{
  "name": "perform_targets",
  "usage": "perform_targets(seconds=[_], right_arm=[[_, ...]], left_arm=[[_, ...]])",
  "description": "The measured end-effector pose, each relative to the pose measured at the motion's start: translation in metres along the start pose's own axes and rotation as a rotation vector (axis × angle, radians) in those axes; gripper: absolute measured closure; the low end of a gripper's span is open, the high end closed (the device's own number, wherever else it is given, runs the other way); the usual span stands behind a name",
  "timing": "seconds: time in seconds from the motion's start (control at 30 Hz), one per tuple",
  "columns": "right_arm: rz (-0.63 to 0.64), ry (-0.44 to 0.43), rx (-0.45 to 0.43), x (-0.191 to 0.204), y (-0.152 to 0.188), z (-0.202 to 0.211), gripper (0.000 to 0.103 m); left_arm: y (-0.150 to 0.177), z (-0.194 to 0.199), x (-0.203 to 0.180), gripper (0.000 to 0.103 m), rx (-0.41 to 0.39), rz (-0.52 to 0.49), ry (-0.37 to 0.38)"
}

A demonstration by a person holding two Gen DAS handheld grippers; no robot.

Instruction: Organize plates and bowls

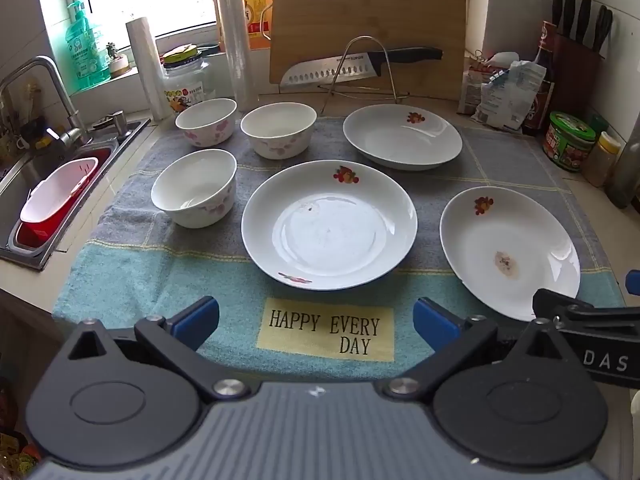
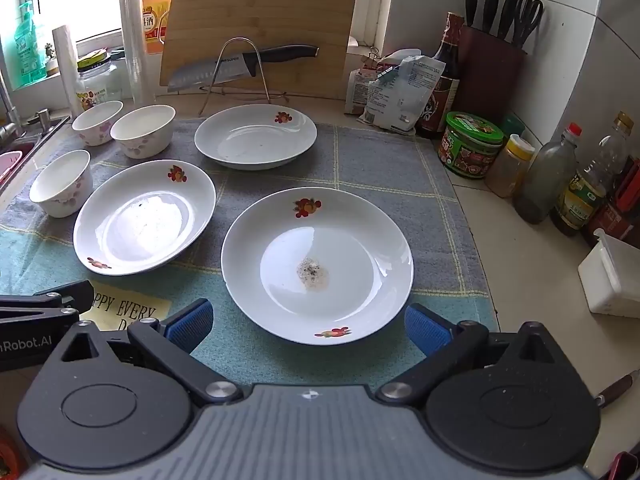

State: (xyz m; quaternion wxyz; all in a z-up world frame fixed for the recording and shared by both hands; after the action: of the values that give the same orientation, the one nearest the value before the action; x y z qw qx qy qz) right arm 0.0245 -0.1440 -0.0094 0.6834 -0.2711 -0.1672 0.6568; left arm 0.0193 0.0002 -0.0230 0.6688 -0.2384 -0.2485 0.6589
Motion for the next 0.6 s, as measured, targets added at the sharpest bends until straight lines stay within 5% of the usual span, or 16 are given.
perform_targets(seconds=[0.6], right_arm=[[-0.004,-0.001,-0.008,0.003,0.000,0.001,0.000]], left_arm=[[-0.002,0.002,0.004,0.001,0.002,0.011,0.000]])
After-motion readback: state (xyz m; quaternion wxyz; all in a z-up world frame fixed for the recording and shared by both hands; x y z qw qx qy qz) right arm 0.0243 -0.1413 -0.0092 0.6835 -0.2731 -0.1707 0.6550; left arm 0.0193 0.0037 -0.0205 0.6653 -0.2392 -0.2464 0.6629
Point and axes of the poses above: each gripper's, at about its wrist camera, not at the fingertips, and z roughly against the way its jaws point, x to its left, y to its underside, the point moved 3 cm from there along -z, roughly the way its jaws point, and after that the axes turned 4 degrees about z, right-handed, at the moved point
